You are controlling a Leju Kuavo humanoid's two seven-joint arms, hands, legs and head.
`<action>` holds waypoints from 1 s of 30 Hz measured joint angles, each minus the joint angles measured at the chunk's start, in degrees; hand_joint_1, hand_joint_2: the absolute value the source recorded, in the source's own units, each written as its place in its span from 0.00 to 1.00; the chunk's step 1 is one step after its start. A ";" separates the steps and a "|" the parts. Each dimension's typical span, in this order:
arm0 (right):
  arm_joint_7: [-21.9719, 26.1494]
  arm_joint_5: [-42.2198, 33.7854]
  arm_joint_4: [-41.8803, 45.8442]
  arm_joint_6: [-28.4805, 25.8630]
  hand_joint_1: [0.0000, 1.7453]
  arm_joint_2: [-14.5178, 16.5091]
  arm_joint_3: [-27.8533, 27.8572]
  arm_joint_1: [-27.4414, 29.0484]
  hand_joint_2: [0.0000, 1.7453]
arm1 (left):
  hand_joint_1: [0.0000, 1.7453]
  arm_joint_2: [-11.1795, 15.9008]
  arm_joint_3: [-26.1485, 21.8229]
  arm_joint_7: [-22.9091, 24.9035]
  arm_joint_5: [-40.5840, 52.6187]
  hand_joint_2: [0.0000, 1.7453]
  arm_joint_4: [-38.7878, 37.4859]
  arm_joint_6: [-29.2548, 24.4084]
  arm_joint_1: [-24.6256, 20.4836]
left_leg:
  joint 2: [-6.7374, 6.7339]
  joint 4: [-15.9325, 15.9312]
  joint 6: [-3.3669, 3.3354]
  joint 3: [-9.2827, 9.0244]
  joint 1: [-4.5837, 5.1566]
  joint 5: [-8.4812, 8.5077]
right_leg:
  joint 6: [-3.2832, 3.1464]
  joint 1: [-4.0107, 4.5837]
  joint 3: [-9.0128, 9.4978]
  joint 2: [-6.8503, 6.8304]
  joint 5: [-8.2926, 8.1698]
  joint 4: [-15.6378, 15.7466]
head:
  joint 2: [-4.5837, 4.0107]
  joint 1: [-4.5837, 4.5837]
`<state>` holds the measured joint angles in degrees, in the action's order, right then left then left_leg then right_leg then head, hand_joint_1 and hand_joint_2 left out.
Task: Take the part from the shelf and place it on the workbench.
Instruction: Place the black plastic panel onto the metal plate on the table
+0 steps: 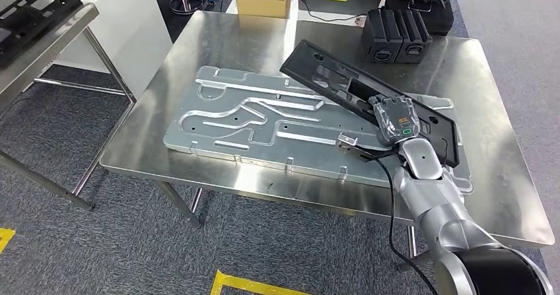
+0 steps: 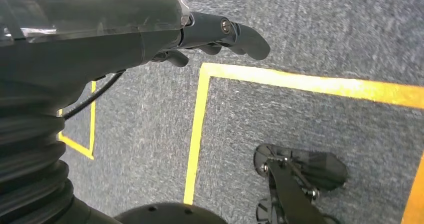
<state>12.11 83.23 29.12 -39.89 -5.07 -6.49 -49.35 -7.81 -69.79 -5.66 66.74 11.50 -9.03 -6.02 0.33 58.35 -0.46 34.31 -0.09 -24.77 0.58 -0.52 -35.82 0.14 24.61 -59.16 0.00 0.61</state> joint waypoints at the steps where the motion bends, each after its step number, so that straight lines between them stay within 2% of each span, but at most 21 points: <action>1: 0.82 -0.27 -0.59 -0.01 1.00 0.05 0.50 -0.14 1.00 | 0.00 0.00 0.11 0.00 0.01 1.00 0.00 -0.06 0.01 | -0.03 -0.42 -0.34 -0.16 -0.15 0.28 | 0.26 0.04 -0.40 -0.03 0.62 -0.91 | -0.01 -0.04; 2: 1.61 -0.58 -1.26 -0.01 1.00 0.11 1.07 -0.33 1.00 | 0.00 0.01 0.23 -0.01 0.02 1.00 0.00 -0.14 -0.01 | -0.07 -0.83 -0.64 -0.30 -0.32 0.56 | 0.47 0.08 -1.25 -0.06 1.81 -2.80 | -0.01 -0.07; 5: 3.59 -2.11 -3.98 0.00 1.00 0.26 3.02 -0.63 1.00 | 0.00 0.15 0.47 -0.07 0.06 1.00 0.00 -0.36 -0.01 | 0.01 -1.06 -1.01 -0.33 -0.37 0.76 | 0.81 -0.06 -5.97 -0.08 6.92 -13.04 | -0.02 -0.14; 6: 4.10 -2.64 -4.90 0.07 1.00 0.29 3.58 -0.64 1.00 | 0.00 0.22 0.50 -0.11 0.09 1.00 0.00 -0.39 0.05 | 0.08 -0.98 -1.02 -0.32 -0.35 0.72 | 0.89 -0.15 -7.00 -0.09 7.42 -15.15 | -0.02 -0.15; 7: 4.60 -3.15 -5.76 0.34 1.00 0.33 4.06 -0.72 1.00 | 0.00 0.26 0.53 -0.15 0.11 1.00 0.00 -0.42 0.09 | 0.13 -0.85 -0.99 -0.32 -0.35 0.66 | 0.93 -0.22 -6.96 -0.10 6.68 -15.00 | -0.02 -0.15; 8: 5.07 -3.65 -6.48 0.85 1.00 0.37 4.50 -0.95 1.00 | 0.00 0.28 0.57 -0.20 0.14 1.00 0.00 -0.42 0.12 | 0.18 -0.67 -0.89 -0.32 -0.36 0.54 | 0.91 -0.28 -5.80 -0.12 4.99 -12.64 | -0.02 -0.16; 9: 5.45 -4.16 -7.11 1.66 1.00 0.41 4.91 -1.33 1.00 | 0.00 0.29 0.62 -0.27 0.19 1.00 0.00 -0.42 0.11 | 0.21 -0.42 -0.76 -0.33 -0.38 0.37 | 0.82 -0.31 -3.81 -0.14 2.86 -8.68 | -0.02 -0.16; 11: 6.06 -5.24 -8.07 4.20 1.00 0.50 5.76 -2.51 1.00 | 0.00 0.30 0.71 -0.41 0.27 1.00 0.00 -0.42 0.08 | 0.24 0.04 -0.32 -0.27 -0.26 0.01 | 0.45 -0.12 -0.36 -0.12 0.48 -1.87 | -0.02 -0.13; 12: 6.26 -5.95 -8.51 6.03 1.00 0.55 6.21 -3.13 1.00 | 0.00 0.31 0.73 -0.50 0.31 1.00 0.00 -0.42 0.07 | 0.23 0.16 -0.06 -0.28 -0.22 -0.12 | 0.21 0.05 0.45 -0.07 0.22 -0.25 | -0.02 -0.10; 15: 6.49 -8.33 -9.42 12.29 1.00 0.71 7.73 -4.89 1.00 | 0.00 0.43 0.75 -0.82 0.31 1.00 0.00 -0.44 0.03 | 0.21 0.12 0.83 -0.56 -0.33 -0.27 | -0.62 0.22 1.01 -0.03 0.17 0.62 | -0.02 -0.08; 17: 6.29 -9.47 -9.82 15.47 1.00 0.84 8.64 -5.97 1.00 | 0.00 0.56 0.75 -1.12 0.27 1.00 0.00 -0.44 0.03 | 0.15 2.37 1.39 0.16 -0.44 -1.98 | -1.33 -0.10 1.59 -0.28 -0.16 1.36 | -0.01 0.11; 18: 6.15 -9.91 -10.02 16.58 1.00 0.89 9.03 -6.32 1.00 | 0.00 0.62 0.75 -1.27 0.23 1.00 0.00 -0.44 0.04 | 0.11 5.15 1.65 1.31 -0.57 -3.69 | -1.58 -0.23 1.78 -0.46 -0.29 1.63 | -0.01 0.21; 20: 6.00 -10.58 -10.35 17.84 0.50 0.92 9.69 -6.62 1.00 | 0.00 0.62 0.75 -1.56 0.17 1.00 0.00 -0.44 0.13 | 0.05 12.64 2.16 4.62 -0.83 -7.41 | -1.71 -0.24 1.75 -0.73 -0.35 1.71 | -0.01 0.33; 21: 5.96 -10.88 -10.49 18.19 0.25 0.92 10.00 -6.63 1.00 | 0.00 0.65 0.75 -1.70 0.15 1.00 0.00 -0.45 0.23 | 0.04 15.34 2.40 5.78 -1.01 -8.28 | -1.66 -0.28 1.71 -0.82 -0.37 1.69 | -0.01 0.32; 22: 5.94 -11.12 -10.64 18.39 0.00 0.92 10.31 -6.61 1.00 | 0.00 0.71 0.75 -1.83 0.15 1.00 0.00 -0.51 0.35 | 0.02 16.05 2.63 5.98 -1.21 -8.07 | -1.53 -0.37 1.68 -0.88 -0.41 1.66 | -0.01 0.31; 23: 5.89 -11.32 -10.79 18.53 0.00 0.92 10.60 -6.58 1.00 | 0.00 0.79 0.75 -1.93 0.13 1.00 0.00 -0.63 0.44 | 0.00 14.35 2.89 4.99 -1.45 -6.78 | -1.31 -0.53 1.66 -0.90 -0.44 1.58 | -0.01 0.32; 25: 5.80 -11.53 -11.04 18.62 0.00 0.90 10.96 -6.55 1.00 | 0.00 0.93 0.75 -2.08 0.04 1.00 -0.01 -0.86 0.54 | 0.05 6.61 3.57 0.95 -1.98 -3.36 | -0.55 -0.87 1.47 -0.86 -0.34 1.08 | -0.02 0.33; 26: 5.70 -11.61 -11.11 18.61 0.00 0.84 11.09 -6.55 1.00 | 0.00 0.91 0.75 -2.16 -0.01 1.00 -0.03 -0.88 0.55 | 0.22 3.35 3.57 -0.65 -2.09 -2.28 | -0.07 -0.90 1.24 -0.77 -0.25 0.71 | -0.02 0.39; 27: 5.61 -11.73 -11.18 18.57 0.00 0.78 11.25 -6.53 1.00 | 0.00 0.89 0.74 -2.23 -0.05 1.00 -0.05 -0.83 0.57 | 0.36 1.49 3.32 -1.47 -2.12 -1.83 | 0.44 -0.84 0.98 -0.65 -0.26 0.45 | -0.02 0.37; 28: 5.50 -11.85 -11.24 18.52 0.00 0.73 11.42 -6.45 1.00 | 0.00 0.85 0.74 -2.32 -0.09 1.00 -0.07 -0.79 0.59 | 0.48 0.94 2.83 -1.56 -1.99 -1.88 | 0.93 -0.77 0.76 -0.47 -0.40 0.41 | -0.01 0.37; 30: 5.28 -12.07 -11.43 18.42 0.00 0.66 11.79 -6.15 1.00 | 0.00 0.86 0.72 -2.66 -0.25 1.00 -0.09 -0.75 0.62 | 0.42 0.94 1.51 -1.25 -1.79 -1.48 | 1.76 -0.92 0.57 -0.22 -0.74 0.72 | -0.01 0.27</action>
<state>17.39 71.16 17.69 -21.47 -4.42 5.31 -55.50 -6.95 -69.07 -8.32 66.49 11.41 -9.78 -5.40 0.75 59.29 1.05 33.06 -1.88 -26.25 2.34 -1.44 -35.25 -0.08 23.86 -58.43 -0.01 0.87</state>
